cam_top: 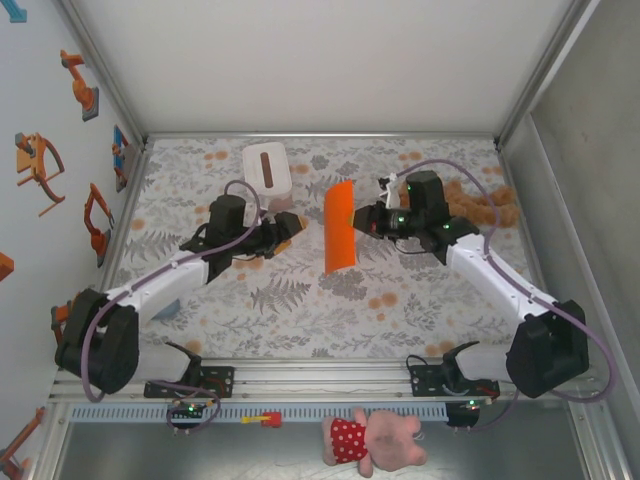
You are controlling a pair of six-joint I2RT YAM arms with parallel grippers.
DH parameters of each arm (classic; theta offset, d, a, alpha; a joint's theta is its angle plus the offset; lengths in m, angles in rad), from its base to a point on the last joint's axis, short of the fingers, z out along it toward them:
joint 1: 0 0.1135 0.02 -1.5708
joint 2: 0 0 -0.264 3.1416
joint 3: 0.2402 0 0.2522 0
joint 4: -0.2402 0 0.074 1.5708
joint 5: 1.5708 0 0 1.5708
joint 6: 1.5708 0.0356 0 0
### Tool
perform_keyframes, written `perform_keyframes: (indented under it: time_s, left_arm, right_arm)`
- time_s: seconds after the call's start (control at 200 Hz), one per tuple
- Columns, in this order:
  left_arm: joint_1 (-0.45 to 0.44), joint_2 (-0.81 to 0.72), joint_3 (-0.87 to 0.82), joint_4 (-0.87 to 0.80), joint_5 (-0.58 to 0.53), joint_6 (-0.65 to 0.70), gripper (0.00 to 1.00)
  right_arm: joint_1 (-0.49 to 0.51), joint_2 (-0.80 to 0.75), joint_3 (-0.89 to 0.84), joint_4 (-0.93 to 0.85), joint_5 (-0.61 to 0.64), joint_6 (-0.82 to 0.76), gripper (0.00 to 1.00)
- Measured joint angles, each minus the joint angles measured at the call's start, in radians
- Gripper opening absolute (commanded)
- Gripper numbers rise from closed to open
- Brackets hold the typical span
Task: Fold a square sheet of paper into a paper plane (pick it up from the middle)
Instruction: First fold in half a square sheet of paper at the center of the table.
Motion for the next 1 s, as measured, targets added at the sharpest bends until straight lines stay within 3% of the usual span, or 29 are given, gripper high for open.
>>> perform_keyframes:
  time_s: [0.17, 0.411, 0.571, 0.776, 1.002]
  left_arm:
    - [0.002, -0.036, -0.048, 0.006, -0.025, 0.000, 0.83]
    - [0.002, -0.034, -0.106, 0.000, -0.032, -0.009, 0.83]
    - [-0.003, -0.005, -0.108, 0.003, -0.043, -0.008, 0.82]
    - [-0.071, 0.127, -0.061, -0.061, -0.090, 0.015, 0.79]
    - [-0.155, 0.280, 0.067, -0.132, -0.152, 0.060, 0.72]
  right_arm:
    - [0.048, 0.073, 0.005, 0.066, -0.005, 0.037, 0.00]
    - [0.110, 0.306, -0.105, 0.444, -0.052, 0.235, 0.00]
    - [0.108, 0.418, -0.145, 0.583, -0.057, 0.297, 0.00]
    - [0.098, 0.455, -0.196, 0.633, -0.042, 0.291, 0.00]
    - [0.097, 0.455, -0.218, 0.568, 0.013, 0.224, 0.00]
